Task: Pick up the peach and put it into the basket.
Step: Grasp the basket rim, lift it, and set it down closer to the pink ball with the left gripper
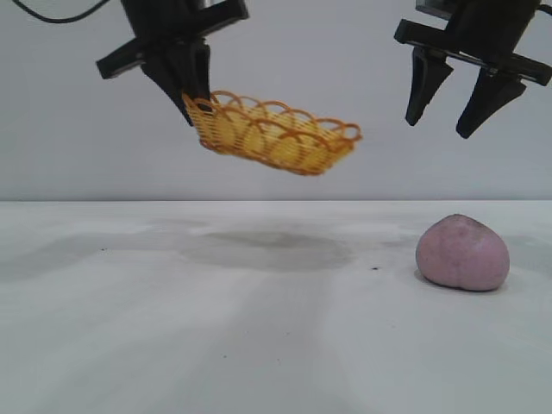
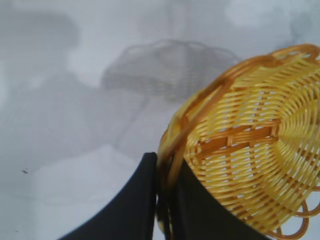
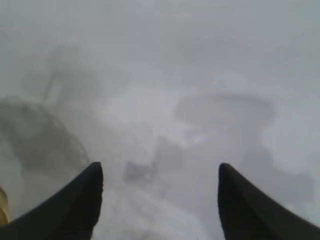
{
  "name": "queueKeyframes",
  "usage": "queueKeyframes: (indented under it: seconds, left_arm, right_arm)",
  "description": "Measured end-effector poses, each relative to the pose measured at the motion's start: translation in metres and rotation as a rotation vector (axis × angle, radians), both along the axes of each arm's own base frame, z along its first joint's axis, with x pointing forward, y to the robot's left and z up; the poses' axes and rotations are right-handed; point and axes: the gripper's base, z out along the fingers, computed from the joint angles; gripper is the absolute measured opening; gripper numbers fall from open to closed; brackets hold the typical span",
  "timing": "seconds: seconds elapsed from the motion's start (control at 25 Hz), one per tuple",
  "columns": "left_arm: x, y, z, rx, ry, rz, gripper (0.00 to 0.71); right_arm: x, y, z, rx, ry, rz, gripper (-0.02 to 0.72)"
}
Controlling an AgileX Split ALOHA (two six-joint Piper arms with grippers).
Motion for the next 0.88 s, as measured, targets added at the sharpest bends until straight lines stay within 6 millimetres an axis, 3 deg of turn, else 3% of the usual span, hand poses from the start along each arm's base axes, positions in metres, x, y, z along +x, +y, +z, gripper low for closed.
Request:
queueKeyframes:
  seconds: [0.12, 0.44, 0.68, 0.88]
  left_arm:
    - [-0.016, 0.006, -0.012, 0.024, 0.063, 0.001, 0.0]
    - [-0.055, 0.015, -0.009, -0.096, -0.011, 0.13, 0.0]
    - [-0.077, 0.017, -0.04, -0.213, 0.023, 0.284, 0.0]
    - [-0.089, 0.02, -0.06, -0.215, 0.056, 0.309, 0.0]
  right_arm:
    - [0.0, 0.0, 0.0, -0.002, -0.001, 0.001, 0.425]
    - [0.0, 0.0, 0.0, -0.007, -0.002, 0.002, 0.425]
    - [0.0, 0.0, 0.0, -0.007, -0.002, 0.003, 0.425]
    - [0.0, 0.0, 0.0, -0.007, -0.002, 0.003, 0.425]
